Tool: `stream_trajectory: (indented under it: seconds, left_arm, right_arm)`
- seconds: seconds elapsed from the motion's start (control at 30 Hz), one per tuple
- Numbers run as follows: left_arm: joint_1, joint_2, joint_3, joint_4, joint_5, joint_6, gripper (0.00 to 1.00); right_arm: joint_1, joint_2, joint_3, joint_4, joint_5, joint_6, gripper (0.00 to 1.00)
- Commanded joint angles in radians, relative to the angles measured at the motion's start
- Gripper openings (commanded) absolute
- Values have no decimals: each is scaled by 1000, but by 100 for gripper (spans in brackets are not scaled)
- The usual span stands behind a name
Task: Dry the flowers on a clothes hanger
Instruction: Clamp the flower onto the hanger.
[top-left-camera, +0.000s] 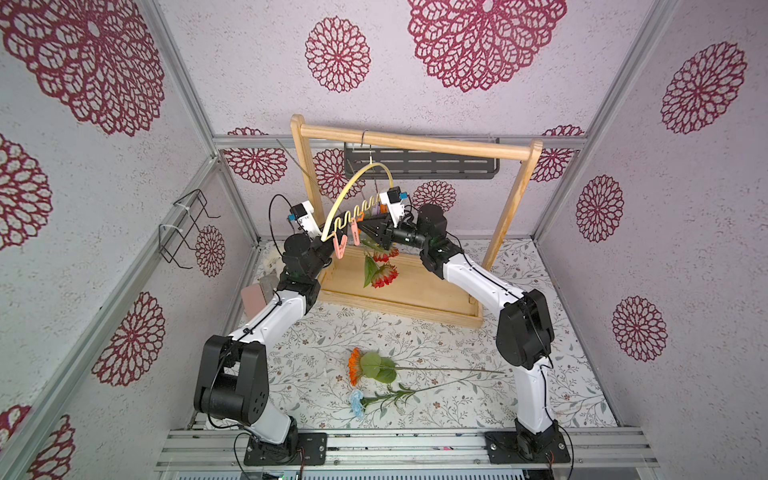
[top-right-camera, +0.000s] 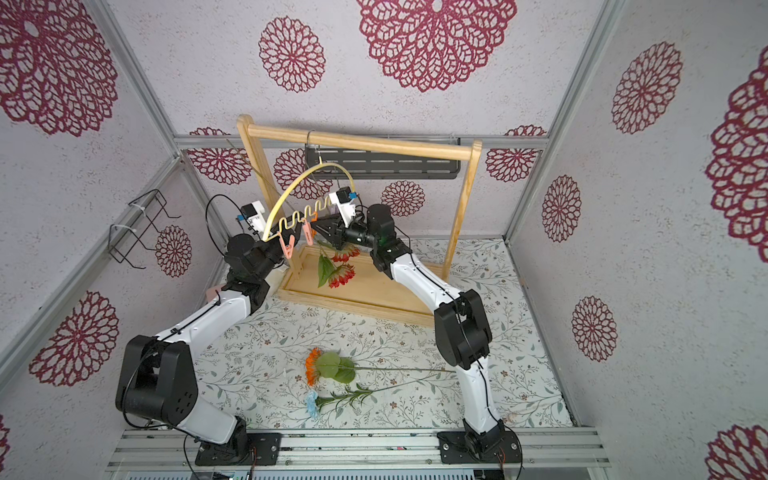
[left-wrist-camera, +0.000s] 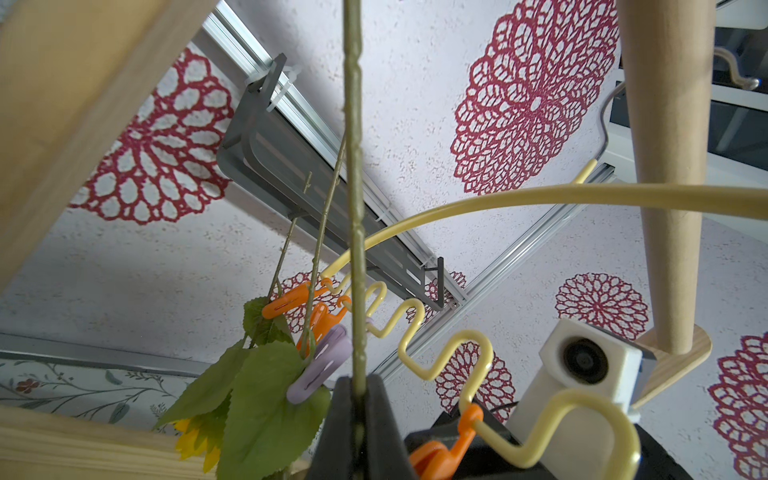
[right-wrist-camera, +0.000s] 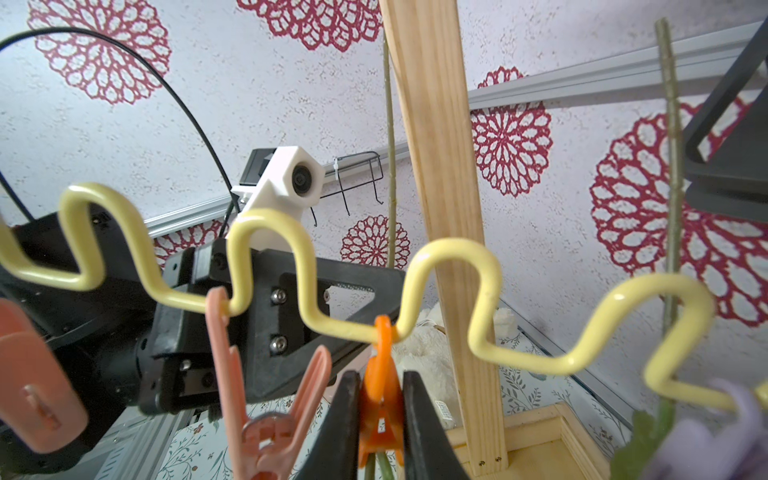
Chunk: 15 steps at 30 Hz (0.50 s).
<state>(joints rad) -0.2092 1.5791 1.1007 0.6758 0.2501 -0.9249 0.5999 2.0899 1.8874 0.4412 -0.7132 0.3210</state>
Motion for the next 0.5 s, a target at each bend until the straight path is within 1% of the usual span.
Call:
stream_trajectory:
  seconds: [0.0,0.23,0.33,0.47]
  left_arm:
    - [-15,-25,28,17,22,13,0]
    - [-14,-26,27,22,27,5,0]
    - [-15,-27,28,24,28,3,0]
    - [-14,-27,27,25,33,-2,11]
  right_arm:
    - [-2,-72,-5,12,-20,4,29]
    - [-3,-76,-13,10,-26,1,39]
    - [-2,-82,-23,19,-34,1,47]
    - [-6,-104,-56,43,-29,3,51]
